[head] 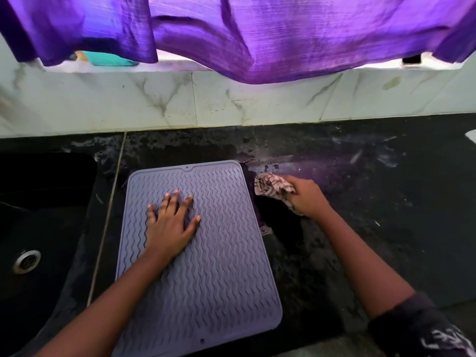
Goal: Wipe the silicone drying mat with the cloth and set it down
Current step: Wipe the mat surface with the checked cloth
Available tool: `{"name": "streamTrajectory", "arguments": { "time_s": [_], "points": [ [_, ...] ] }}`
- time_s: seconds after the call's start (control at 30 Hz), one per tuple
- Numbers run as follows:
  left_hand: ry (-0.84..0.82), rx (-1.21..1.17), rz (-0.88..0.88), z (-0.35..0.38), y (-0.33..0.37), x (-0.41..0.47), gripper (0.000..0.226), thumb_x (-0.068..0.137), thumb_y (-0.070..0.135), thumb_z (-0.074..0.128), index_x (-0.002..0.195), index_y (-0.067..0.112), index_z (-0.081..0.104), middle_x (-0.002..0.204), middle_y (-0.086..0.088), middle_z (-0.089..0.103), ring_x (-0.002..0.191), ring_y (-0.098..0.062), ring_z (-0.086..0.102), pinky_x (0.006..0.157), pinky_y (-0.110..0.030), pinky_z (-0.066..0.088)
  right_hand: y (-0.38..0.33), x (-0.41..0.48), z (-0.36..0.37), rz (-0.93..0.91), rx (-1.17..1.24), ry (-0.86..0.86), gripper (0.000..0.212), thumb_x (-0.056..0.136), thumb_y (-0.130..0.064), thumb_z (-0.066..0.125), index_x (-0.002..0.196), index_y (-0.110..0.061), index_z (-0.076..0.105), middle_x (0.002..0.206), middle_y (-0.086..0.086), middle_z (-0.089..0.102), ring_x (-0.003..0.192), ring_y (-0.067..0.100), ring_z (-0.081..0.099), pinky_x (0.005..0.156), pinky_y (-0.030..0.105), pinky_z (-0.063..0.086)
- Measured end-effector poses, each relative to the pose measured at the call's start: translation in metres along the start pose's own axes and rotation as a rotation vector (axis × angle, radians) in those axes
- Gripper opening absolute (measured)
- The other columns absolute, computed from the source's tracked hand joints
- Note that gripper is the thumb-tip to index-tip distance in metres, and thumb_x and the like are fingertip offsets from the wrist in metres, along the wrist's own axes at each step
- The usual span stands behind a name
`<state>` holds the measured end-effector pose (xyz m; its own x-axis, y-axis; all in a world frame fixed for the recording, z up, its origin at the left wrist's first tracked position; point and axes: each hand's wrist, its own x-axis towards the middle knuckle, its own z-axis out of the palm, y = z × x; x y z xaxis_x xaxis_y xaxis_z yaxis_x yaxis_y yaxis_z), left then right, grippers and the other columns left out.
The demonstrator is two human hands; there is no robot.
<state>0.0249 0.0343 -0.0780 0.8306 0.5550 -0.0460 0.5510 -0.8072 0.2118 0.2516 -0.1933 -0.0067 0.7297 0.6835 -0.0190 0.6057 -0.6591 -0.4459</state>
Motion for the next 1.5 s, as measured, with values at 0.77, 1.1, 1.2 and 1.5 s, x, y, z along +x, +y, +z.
{"name": "streamTrajectory", "arguments": {
  "time_s": [0.77, 1.1, 1.2, 1.5],
  "points": [
    [0.205, -2.024, -0.563, -0.054, 0.087, 0.026, 0.027, 0.093, 0.01, 0.052, 0.117, 0.003, 0.063, 0.107, -0.014, 0.07, 0.095, -0.022, 0.067, 0.078, -0.034, 0.058, -0.142, 0.0, 0.003, 0.272, 0.844, 0.035, 0.012, 0.091, -0.03, 0.055, 0.084, -0.026, 0.064, 0.089, -0.002, 0.069, 0.087, 0.017, 0.064, 0.081, 0.038, 0.053],
    [-0.38, -2.114, -0.361, -0.069, 0.066, 0.002, 0.087, 0.077, 0.078, 0.028, 0.13, 0.014, 0.053, 0.126, -0.017, 0.062, 0.088, -0.026, 0.064, 0.074, -0.039, 0.052, -0.115, -0.026, 0.063, 0.134, 1.081, -0.19, 0.067, 0.067, -0.015, 0.08, 0.127, -0.02, 0.049, 0.112, 0.002, 0.067, 0.103, 0.016, 0.063, 0.083, 0.026, 0.053],
    [-0.33, -1.742, -0.275, -0.07, 0.049, 0.019, 0.064, 0.089, 0.064, 0.03, 0.126, 0.018, 0.056, 0.121, -0.013, 0.066, 0.107, -0.029, 0.064, 0.081, -0.044, 0.054, -0.105, -0.016, 0.04, 0.223, 0.896, -0.039, 0.028, 0.077, -0.01, 0.071, 0.099, -0.026, 0.064, 0.094, -0.004, 0.071, 0.092, 0.019, 0.066, 0.076, 0.031, 0.055],
    [-0.037, -0.062, -0.093, -0.013, 0.016, 0.088, 0.061, 0.097, 0.054, 0.024, 0.151, 0.029, 0.014, 0.161, -0.005, 0.007, 0.148, -0.026, 0.001, 0.116, -0.048, -0.002, -0.105, 0.073, 0.06, -0.076, -0.117, 0.086, 0.058, 0.089, -0.026, 0.056, 0.142, -0.027, 0.031, 0.149, 0.007, 0.035, 0.139, 0.029, 0.027, 0.11, 0.053, 0.027]
  ]
}}
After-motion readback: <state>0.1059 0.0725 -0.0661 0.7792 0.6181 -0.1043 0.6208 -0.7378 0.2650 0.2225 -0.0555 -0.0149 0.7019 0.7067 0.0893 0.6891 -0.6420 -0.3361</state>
